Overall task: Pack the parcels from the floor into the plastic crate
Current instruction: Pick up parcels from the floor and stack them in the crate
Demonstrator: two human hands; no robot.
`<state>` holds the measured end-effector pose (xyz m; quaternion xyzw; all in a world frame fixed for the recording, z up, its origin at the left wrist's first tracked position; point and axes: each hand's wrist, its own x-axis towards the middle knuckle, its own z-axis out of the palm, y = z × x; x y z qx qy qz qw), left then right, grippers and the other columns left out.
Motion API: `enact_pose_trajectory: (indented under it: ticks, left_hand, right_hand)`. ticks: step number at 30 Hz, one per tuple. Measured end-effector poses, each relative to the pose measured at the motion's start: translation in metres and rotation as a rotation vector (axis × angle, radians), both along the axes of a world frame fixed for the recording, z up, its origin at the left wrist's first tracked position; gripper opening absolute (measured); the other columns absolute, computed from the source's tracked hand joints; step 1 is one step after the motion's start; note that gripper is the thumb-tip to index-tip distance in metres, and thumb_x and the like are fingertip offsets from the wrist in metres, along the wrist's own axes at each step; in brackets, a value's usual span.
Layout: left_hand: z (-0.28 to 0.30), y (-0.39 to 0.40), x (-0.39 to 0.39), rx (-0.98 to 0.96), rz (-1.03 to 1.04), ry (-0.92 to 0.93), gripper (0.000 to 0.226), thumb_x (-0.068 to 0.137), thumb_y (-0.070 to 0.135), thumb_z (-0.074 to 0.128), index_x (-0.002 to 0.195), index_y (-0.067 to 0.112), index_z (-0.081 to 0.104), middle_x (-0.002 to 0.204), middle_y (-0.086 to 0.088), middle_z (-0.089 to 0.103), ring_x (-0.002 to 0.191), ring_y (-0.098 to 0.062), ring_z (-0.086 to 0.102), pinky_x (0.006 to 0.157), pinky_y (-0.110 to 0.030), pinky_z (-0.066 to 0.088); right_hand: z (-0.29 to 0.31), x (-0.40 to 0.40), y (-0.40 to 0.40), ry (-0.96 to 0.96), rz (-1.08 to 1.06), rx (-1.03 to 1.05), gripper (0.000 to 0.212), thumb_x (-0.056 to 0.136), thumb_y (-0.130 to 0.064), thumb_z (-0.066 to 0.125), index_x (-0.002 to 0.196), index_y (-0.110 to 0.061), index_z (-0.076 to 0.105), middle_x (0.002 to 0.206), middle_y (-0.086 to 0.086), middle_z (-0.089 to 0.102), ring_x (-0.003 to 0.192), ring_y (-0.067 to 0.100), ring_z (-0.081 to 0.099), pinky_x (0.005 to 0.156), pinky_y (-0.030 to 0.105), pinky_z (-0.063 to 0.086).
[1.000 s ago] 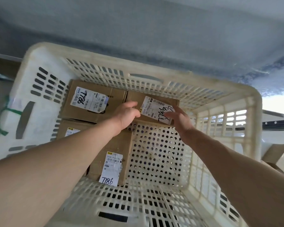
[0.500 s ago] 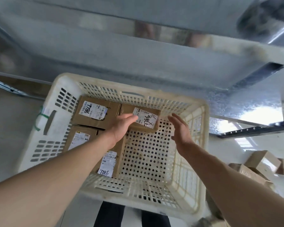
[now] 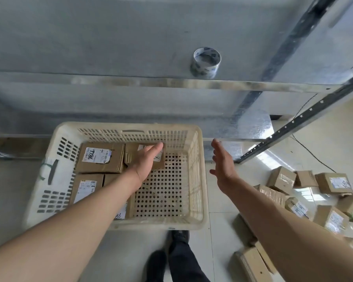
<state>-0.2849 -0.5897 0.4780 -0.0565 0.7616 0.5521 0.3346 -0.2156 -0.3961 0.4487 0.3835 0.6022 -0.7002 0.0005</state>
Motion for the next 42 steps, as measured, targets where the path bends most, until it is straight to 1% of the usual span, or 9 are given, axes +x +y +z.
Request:
enact_pose_trajectory:
  ticks: [2,6,15,18,23,28,32,37,42]
  left_hand:
    - [0.006,0.009,0.011,0.028,-0.056,0.014,0.055,0.097,0.054,0.04,0.141,0.021,0.048,0.146,0.002,0.047,0.125,-0.014,0.041,0.112,-0.049,0.032]
    - [0.017,0.025,0.042,0.073,-0.154,0.039,0.054,0.098,0.051,0.041,0.142,0.02,0.047,0.148,0.0,0.046,0.118,-0.01,0.039,0.112,-0.05,0.032]
    - [0.015,0.079,0.116,0.117,-0.334,0.003,0.052,0.091,0.048,0.06,0.133,0.017,0.058,0.122,0.005,0.053,0.126,-0.022,0.047,0.109,-0.052,0.037]
    - [0.018,0.104,0.144,0.092,-0.442,-0.031,0.073,0.071,0.06,0.064,0.133,0.02,0.058,0.125,0.004,0.056,0.121,-0.018,0.049,0.108,-0.048,0.039]
    - [0.012,0.152,0.185,0.098,-0.524,-0.047,0.013,0.089,0.041,0.066,0.089,0.03,0.062,0.1,0.013,0.06,0.096,-0.007,0.052,0.094,-0.038,0.041]
    - [0.013,0.207,0.231,0.065,-0.571,-0.033,0.022,0.091,0.037,0.064,0.109,0.025,0.062,0.109,0.008,0.059,0.106,-0.012,0.051,0.096,-0.039,0.042]
    - [0.015,0.252,0.271,0.029,-0.579,-0.02,0.007,0.091,0.036,0.065,0.093,0.029,0.061,0.101,0.011,0.06,0.096,-0.004,0.052,0.079,-0.032,0.043]
    - [0.02,0.304,0.324,-0.003,-0.578,-0.061,0.073,0.07,0.054,0.066,0.134,0.02,0.056,0.129,-0.001,0.057,0.118,-0.019,0.048,0.084,-0.039,0.043]
    - [0.016,0.345,0.364,-0.01,-0.562,-0.066,0.029,0.088,0.043,0.065,0.109,0.024,0.062,0.12,0.003,0.059,0.121,-0.022,0.046,0.091,-0.043,0.041]
  right_hand:
    - [0.008,0.021,0.004,-0.004,-0.039,0.04,0.046,0.104,-0.049,0.045,0.141,-0.024,0.056,0.142,-0.005,0.056,0.131,0.018,0.049,0.119,0.053,0.032]
    - [0.021,0.067,0.009,0.025,-0.137,0.048,0.057,0.102,-0.052,0.048,0.15,-0.02,0.047,0.157,0.001,0.044,0.144,0.022,0.039,0.121,0.056,0.029]
    - [0.035,0.189,0.04,-0.018,-0.414,0.085,0.037,0.1,-0.047,0.054,0.132,-0.029,0.058,0.118,-0.012,0.056,0.124,0.014,0.045,0.109,0.053,0.04]
    - [0.037,0.232,0.058,-0.062,-0.474,0.111,0.049,0.097,-0.054,0.055,0.136,-0.025,0.056,0.131,-0.006,0.051,0.129,0.021,0.045,0.105,0.051,0.04]
    - [0.036,0.297,0.094,-0.076,-0.528,0.093,0.033,0.096,-0.058,0.053,0.116,-0.033,0.064,0.12,-0.005,0.06,0.107,0.015,0.055,0.103,0.055,0.04]
    - [0.021,0.355,0.14,-0.1,-0.615,0.044,0.024,0.103,-0.046,0.048,0.118,-0.032,0.061,0.114,-0.01,0.054,0.122,0.018,0.044,0.107,0.052,0.036]
    - [0.009,0.399,0.18,-0.101,-0.685,0.02,0.035,0.102,-0.049,0.05,0.132,-0.033,0.056,0.119,-0.009,0.051,0.122,0.018,0.044,0.11,0.054,0.038]
    - [0.006,0.455,0.235,-0.118,-0.709,-0.017,0.011,0.103,-0.045,0.05,0.106,-0.038,0.058,0.118,-0.007,0.053,0.118,0.018,0.044,0.103,0.054,0.041]
    - [0.004,0.493,0.28,-0.114,-0.72,-0.001,0.01,0.103,-0.047,0.049,0.103,-0.039,0.056,0.115,-0.007,0.055,0.119,0.019,0.045,0.102,0.053,0.041]
